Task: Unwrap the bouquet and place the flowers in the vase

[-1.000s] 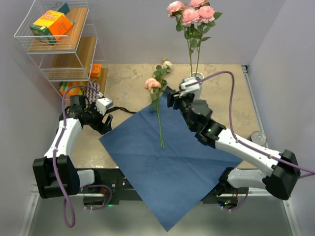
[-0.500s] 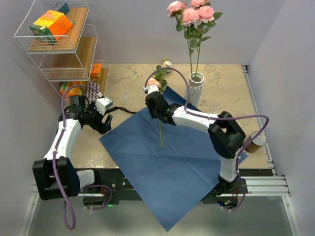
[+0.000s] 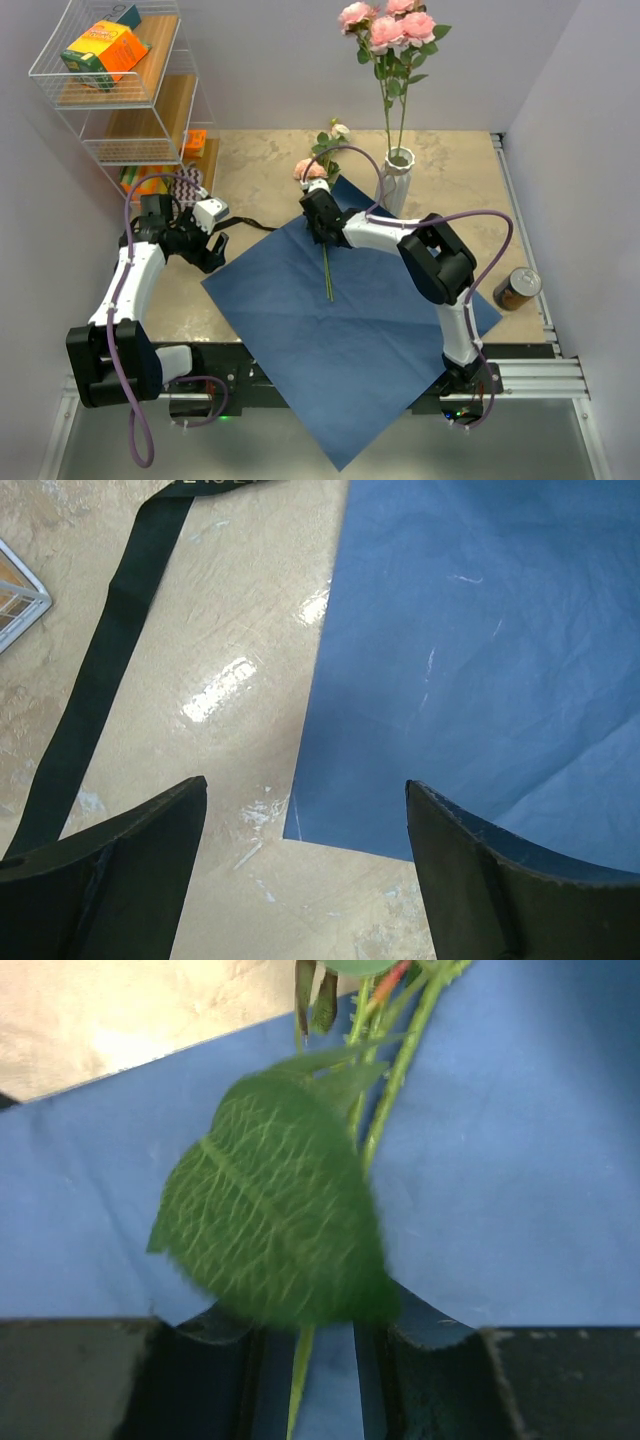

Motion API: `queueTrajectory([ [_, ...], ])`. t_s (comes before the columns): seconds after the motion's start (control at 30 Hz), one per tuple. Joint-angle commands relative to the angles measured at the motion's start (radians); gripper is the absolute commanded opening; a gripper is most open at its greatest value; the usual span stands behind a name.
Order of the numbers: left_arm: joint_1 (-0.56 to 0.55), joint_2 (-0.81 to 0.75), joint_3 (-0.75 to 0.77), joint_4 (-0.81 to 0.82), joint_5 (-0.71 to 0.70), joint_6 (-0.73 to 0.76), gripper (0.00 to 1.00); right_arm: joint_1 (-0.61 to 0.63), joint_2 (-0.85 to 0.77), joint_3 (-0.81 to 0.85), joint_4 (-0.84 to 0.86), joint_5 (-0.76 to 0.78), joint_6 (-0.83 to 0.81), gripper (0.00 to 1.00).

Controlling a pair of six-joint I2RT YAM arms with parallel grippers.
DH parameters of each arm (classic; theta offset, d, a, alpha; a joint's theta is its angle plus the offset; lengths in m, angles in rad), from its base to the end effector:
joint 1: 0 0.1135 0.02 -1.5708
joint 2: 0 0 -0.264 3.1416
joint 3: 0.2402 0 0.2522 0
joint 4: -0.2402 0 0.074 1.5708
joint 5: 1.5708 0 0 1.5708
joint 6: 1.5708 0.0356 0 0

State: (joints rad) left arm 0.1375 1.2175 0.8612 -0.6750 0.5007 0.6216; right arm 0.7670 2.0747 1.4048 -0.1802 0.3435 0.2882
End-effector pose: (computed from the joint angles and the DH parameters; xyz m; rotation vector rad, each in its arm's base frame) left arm 0.2334 0.0150 0.2417 0.7537 2.3317 -0.3302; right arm 0.3307 0.3021 0.1588 -0.4086 2.3230 0.0937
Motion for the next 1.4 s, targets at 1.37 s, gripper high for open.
queueTrajectory([
  [1.37, 0.022, -0.013, -0.004, 0.026, 0.012, 0.006, 0.85, 0.127, 0.015, 0.117, 0.035, -0.27, 0.054, 0.14],
])
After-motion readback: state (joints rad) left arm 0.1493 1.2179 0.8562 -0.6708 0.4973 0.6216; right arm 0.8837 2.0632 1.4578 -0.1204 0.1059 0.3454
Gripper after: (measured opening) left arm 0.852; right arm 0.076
